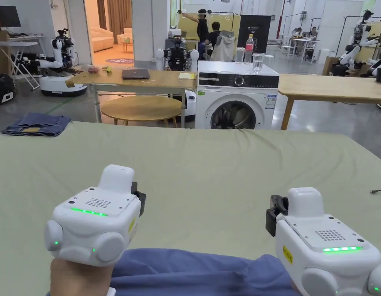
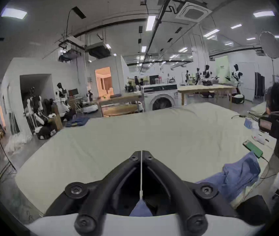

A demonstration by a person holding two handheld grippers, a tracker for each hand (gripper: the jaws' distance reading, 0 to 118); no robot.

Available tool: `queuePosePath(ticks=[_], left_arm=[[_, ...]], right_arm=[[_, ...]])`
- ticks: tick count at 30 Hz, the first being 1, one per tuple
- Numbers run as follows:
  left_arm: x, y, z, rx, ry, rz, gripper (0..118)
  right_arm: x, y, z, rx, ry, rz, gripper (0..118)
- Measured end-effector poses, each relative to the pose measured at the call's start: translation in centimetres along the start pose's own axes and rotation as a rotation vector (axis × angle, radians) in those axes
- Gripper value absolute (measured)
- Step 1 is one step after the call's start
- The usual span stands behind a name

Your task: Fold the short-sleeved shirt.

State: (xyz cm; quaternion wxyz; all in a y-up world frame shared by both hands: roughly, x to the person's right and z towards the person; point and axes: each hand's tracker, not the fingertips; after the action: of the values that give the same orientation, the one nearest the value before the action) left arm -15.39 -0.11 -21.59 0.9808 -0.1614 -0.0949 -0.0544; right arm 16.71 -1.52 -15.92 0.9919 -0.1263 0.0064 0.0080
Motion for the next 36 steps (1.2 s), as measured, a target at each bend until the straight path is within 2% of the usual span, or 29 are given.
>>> queuePosePath(ticks=[3,8,9,10,11,12,16,20,21,23,26,27,28,29,30,32,33,36], left_arm=[[-3.3,-2.2,-0.7,-0.026,0.046,0.019,0],[-10.8,-8.2,0.2,-0.186,-0.021,0.324,1],[-11.9,-9.6,0.6,-0.219,-0.029,0.369,32],[-12.8,-11.1,0.8,-0.239,-0.030,0.402,71],[-13.8,-12.7,0.8,-0.270,-0.026,0.444,105],[-14.7,-14.3,0.9,-0.284,-0.034,0.496,118],[-17.6,-18.6,0.0,-0.291,-0.099,0.798,118],[-18.0,-23.6,-3.7,-0.328,-0.343,1.243,118],[-17.4,-24.7,-4.3,-0.235,-0.425,1.338,118],[-16.7,-24.4,-5.1,-0.131,-0.424,1.378,118],[-14.7,-23.8,-7.5,-0.165,-0.507,1.457,118],[-14.1,-23.4,-7.8,-0.167,-0.467,1.454,110],[-13.7,-23.5,-8.5,-0.216,-0.421,1.484,85],[-13.1,-23.9,-9.3,-0.317,-0.390,1.528,40],[-12.6,-24.6,-9.4,-0.341,-0.367,1.573,4],[-13.3,-23.9,-8.6,-0.186,-0.329,1.474,4],[-13.7,-23.0,-7.8,-0.158,-0.257,1.392,3],[-16.0,-20.5,-6.3,-0.127,-0.164,1.183,3]], right_arm=[[-0.1,-0.3,0.0,0.008,-0.022,0.020,0],[-0.6,-1.3,-0.5,-0.019,0.000,0.010,0],[-0.7,-1.5,-0.7,-0.024,0.001,0.013,0],[-0.8,-1.6,-0.8,-0.030,0.007,0.012,0],[-1.2,-1.9,-1.1,-0.042,0.018,0.008,0],[-1.4,-2.1,-1.3,-0.051,0.025,0.006,0],[-2.1,-2.3,-1.9,-0.069,0.041,0.021,0],[-1.9,-2.4,-2.0,-0.074,0.043,0.028,0],[-1.7,-2.3,-2.0,-0.074,0.042,0.025,0],[-1.3,-2.2,-1.9,-0.071,0.035,0.018,0],[-0.7,-2.2,-1.9,-0.071,0.031,0.007,0],[-0.6,-2.4,-1.8,-0.071,0.028,0.007,0],[-0.5,-2.4,-1.8,-0.073,0.026,0.005,0],[-0.3,-2.5,-1.9,-0.077,0.028,0.001,0],[-0.2,-2.7,-1.9,-0.083,0.028,0.001,0],[0.0,-3.1,-2.0,-0.092,0.021,0.013,0],[0.1,-3.1,-1.9,-0.095,0.021,0.018,0],[0.2,-3.2,-1.7,-0.090,0.026,0.029,0]])
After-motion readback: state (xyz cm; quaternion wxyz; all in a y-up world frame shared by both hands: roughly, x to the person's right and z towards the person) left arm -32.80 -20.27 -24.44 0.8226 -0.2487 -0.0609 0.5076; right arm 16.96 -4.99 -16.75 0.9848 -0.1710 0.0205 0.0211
